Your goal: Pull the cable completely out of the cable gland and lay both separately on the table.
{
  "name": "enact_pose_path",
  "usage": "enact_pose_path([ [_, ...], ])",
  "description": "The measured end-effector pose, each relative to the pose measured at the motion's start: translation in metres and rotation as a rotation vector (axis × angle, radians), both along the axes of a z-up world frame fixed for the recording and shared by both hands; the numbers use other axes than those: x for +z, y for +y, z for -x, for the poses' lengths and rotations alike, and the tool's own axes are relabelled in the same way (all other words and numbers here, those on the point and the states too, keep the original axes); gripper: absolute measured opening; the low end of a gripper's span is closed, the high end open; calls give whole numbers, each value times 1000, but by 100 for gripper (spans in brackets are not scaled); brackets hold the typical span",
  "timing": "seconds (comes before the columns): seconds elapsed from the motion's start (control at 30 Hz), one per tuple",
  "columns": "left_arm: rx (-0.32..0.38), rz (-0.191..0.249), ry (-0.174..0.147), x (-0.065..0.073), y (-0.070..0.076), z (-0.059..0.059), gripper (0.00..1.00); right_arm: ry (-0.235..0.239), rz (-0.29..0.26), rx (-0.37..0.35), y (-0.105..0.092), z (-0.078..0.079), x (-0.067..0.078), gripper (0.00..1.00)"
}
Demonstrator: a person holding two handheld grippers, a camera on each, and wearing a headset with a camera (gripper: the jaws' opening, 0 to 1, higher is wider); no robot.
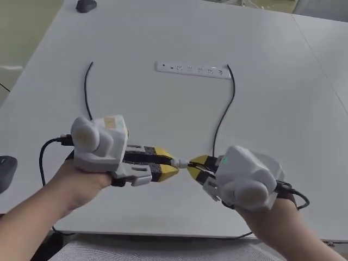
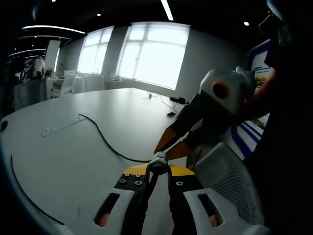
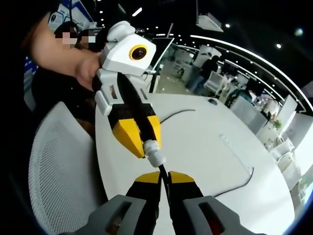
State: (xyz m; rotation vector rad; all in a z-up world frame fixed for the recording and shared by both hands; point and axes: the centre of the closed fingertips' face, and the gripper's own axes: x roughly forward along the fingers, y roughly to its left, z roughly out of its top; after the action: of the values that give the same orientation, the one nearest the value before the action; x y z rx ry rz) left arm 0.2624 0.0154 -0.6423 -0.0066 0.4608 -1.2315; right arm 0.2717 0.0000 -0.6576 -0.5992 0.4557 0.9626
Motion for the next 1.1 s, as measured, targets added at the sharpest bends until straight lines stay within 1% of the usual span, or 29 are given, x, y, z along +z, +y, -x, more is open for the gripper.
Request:
enact_pose_path([
  [0.17,15,5,-1,1,-2,-1,14,12,-29,-15,-3,-3,1,0],
  [0.27,24,5,-3,0,-3,-2,14,31,-52,-33,-4,-4,1,0],
  [0.33,29,5,-2,0,-3,-3,14,29,-45,-38,-5,-4,0,0],
  [0.5,39,6,-3,0,-2,-4,14,33,-56,-42,-6,-5,0,0],
  [0.6,52,9,-2,-1,0,-5,14,40,-62,-61,-9,-8,-1,0],
  [0.73,62,17,6,0,2,-6,14,61,-78,-86,-14,-10,-3,0],
  [0.77,63,16,3,1,2,-6,15,61,-79,-92,-16,-11,-4,0],
  [0.83,67,16,3,1,3,-6,15,77,-93,-117,-20,-13,-6,0],
  [0.9,73,18,5,1,3,-8,15,103,-117,-159,-25,-16,-9,0],
  [1.03,74,17,3,1,2,-8,15,116,-117,-198,-36,-19,-17,0],
  [1.1,73,18,4,2,2,-7,15,131,-119,-239,-43,-22,-22,0],
])
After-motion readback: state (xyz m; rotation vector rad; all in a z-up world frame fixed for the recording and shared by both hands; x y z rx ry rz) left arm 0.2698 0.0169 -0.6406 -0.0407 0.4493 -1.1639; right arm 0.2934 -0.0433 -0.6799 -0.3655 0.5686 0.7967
